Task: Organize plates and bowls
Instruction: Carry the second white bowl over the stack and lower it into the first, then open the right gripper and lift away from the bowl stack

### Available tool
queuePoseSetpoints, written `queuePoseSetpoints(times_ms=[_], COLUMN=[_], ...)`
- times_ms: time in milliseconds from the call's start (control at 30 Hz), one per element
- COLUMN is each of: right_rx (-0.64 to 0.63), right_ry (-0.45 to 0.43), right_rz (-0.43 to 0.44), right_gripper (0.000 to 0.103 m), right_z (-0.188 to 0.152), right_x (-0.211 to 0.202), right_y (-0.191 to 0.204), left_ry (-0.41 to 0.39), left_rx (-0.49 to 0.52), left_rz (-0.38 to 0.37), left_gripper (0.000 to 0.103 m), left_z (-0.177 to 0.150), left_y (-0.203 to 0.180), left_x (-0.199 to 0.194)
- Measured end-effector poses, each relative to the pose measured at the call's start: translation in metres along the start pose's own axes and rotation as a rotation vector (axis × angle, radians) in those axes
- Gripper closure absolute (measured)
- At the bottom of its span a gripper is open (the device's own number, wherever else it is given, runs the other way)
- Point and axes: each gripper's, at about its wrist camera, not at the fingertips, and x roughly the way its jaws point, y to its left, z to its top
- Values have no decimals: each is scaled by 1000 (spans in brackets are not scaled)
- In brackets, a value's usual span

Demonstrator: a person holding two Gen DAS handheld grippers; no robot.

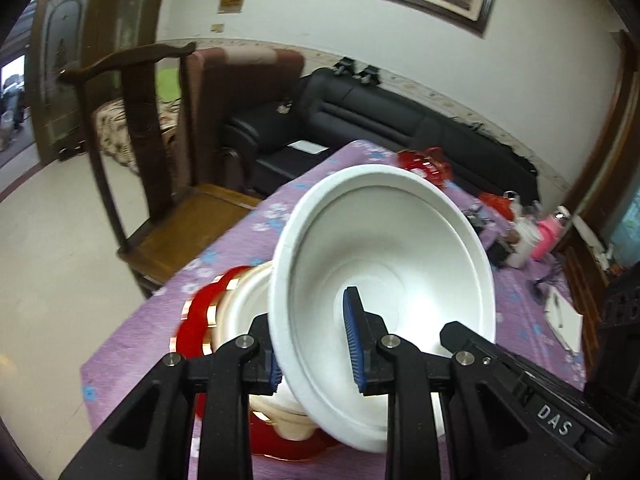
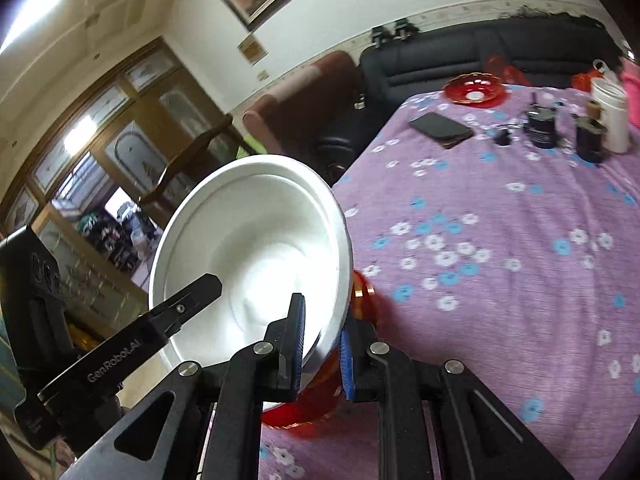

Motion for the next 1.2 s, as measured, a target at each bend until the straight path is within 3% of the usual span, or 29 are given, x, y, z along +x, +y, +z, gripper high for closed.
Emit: queuePoseSetpoints(times_ms=[233,333,467,633,800,900,967,1033,1200], right_rx=[-14,-8,-9,-25,-81,-108,-114,-118,-103], right_ry=[65,80,79,76,48,18,-11,-44,-92], right_rz=[-25,-39,-62,-82,-139,-146,-158,-161,-168], right_gripper=[86,86,86,86,86,71,43,38,38], right_z=[-5,-4,-3,-1,-2,-3,-2,1,5], right_x=[36,45,48,52,55,54,51,47,36], right_y=[10,7,8,11,19,21,21,20,13], left_ry=[71,81,81,56,9,-21,-40,-63,-123], left_rx=[-19,-14,-29,-75,-124,-142,-146,-149,-142], left_rz=[43,52,58,56,55,55,61,67,99], left_gripper=[78,72,55,50,38,32,32,30,28], left_z=[-4,-5,-6,-2,0,2,4,4,2], left_y=[29,35,42,56,66,69,70,71,69], left_x=[24,30,32,25,13,6,2,-3,-12])
